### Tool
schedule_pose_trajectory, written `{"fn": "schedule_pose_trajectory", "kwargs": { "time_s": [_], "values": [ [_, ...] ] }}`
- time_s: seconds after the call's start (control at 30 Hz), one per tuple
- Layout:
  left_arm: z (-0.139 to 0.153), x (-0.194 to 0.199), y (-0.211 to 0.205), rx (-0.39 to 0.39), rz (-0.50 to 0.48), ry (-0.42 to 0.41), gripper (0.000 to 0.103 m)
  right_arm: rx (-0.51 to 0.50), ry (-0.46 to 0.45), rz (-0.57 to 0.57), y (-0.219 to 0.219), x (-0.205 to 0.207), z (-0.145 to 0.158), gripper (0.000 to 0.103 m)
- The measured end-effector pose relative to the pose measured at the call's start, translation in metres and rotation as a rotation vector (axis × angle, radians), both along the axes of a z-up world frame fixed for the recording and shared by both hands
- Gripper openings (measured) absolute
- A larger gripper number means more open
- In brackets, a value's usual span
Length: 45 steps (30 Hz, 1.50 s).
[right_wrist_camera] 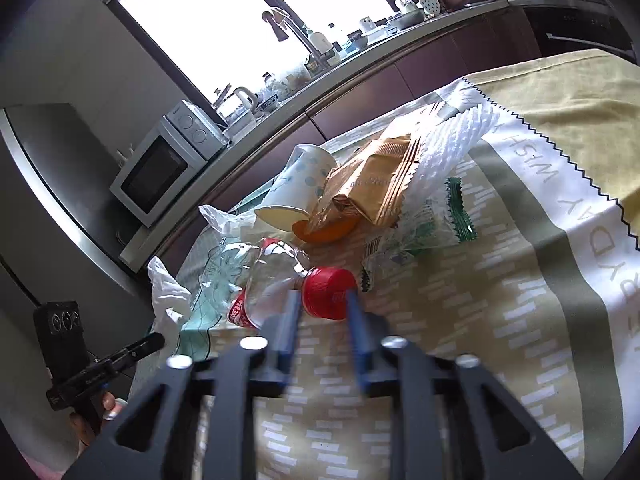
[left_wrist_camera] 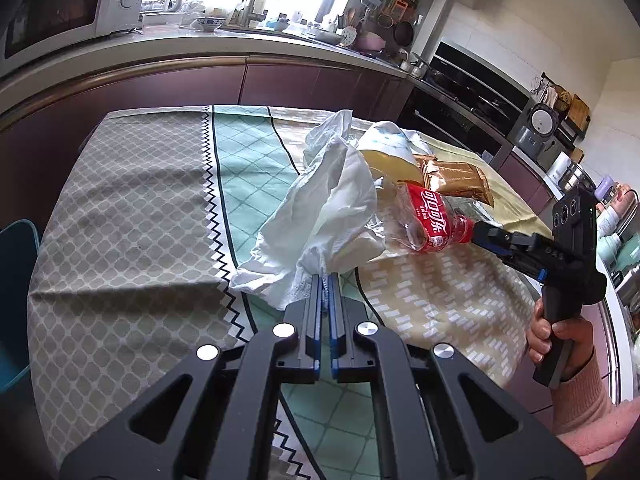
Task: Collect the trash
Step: 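Grasp the crumpled tissue with the left tool while the right tool approaches the bottle cap, then grasp the clear plastic bottle by its red cap with the right tool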
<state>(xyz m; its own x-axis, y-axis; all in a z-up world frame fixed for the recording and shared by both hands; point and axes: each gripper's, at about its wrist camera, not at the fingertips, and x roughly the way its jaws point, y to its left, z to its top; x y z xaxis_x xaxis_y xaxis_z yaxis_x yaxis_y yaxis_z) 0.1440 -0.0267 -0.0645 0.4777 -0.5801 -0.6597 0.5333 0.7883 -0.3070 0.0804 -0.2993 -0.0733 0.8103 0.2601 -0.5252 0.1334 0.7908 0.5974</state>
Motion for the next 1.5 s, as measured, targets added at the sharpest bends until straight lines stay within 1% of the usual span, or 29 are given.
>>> {"fn": "schedule_pose_trajectory", "kwargs": {
  "time_s": [0.07, 0.17, 0.23, 0.3, 0.33, 0.37, 0.4, 0.43, 0.57, 0.9, 1.13, 1.37, 1.43, 1.5],
  "values": [
    [0.000, -0.001, 0.001, -0.001, 0.001, 0.002, 0.003, 0.009, 0.003, -0.001, -0.003, 0.004, 0.000, 0.069],
    [-0.002, -0.001, 0.003, -0.002, 0.005, 0.008, 0.003, 0.068, 0.021, 0.009, -0.007, 0.013, -0.004, 0.068],
    [-0.003, -0.001, 0.004, -0.003, 0.007, 0.012, 0.003, 0.074, 0.043, 0.015, -0.004, 0.020, -0.007, 0.068],
    [-0.004, -0.001, 0.005, -0.006, 0.007, 0.014, 0.003, 0.068, 0.040, 0.033, 0.001, 0.025, -0.008, 0.067],
    [-0.005, -0.001, 0.005, -0.006, 0.007, 0.015, 0.003, 0.080, 0.039, 0.050, 0.003, 0.027, -0.008, 0.064],
    [-0.005, -0.002, 0.005, -0.005, 0.006, 0.013, 0.003, 0.090, 0.042, 0.064, 0.005, 0.029, -0.009, 0.054],
    [-0.005, -0.002, 0.005, -0.005, 0.004, 0.013, 0.003, 0.095, 0.047, 0.077, 0.006, 0.031, -0.011, 0.036],
    [-0.005, -0.003, 0.005, -0.006, 0.004, 0.013, 0.003, 0.104, 0.048, 0.091, 0.007, 0.031, -0.012, 0.030],
    [-0.005, -0.003, 0.006, -0.008, 0.008, 0.017, 0.003, 0.071, 0.023, 0.101, 0.014, 0.025, -0.007, 0.031],
    [0.000, -0.003, 0.019, -0.017, 0.027, 0.003, 0.003, 0.048, -0.028, 0.096, 0.020, 0.013, 0.006, 0.030],
    [0.013, -0.009, 0.038, -0.019, 0.064, -0.029, 0.003, 0.064, -0.051, 0.111, 0.025, 0.018, 0.015, 0.029],
    [0.027, -0.018, 0.063, -0.026, 0.108, -0.065, 0.003, 0.077, -0.060, 0.142, 0.040, 0.028, 0.022, 0.029],
    [0.031, -0.021, 0.072, -0.027, 0.128, -0.073, 0.003, 0.073, -0.060, 0.157, 0.048, 0.033, 0.025, 0.023],
    [0.035, -0.024, 0.082, -0.031, 0.147, -0.082, 0.003, 0.092, -0.062, 0.183, 0.055, 0.040, 0.027, 0.022]
  ]
}}
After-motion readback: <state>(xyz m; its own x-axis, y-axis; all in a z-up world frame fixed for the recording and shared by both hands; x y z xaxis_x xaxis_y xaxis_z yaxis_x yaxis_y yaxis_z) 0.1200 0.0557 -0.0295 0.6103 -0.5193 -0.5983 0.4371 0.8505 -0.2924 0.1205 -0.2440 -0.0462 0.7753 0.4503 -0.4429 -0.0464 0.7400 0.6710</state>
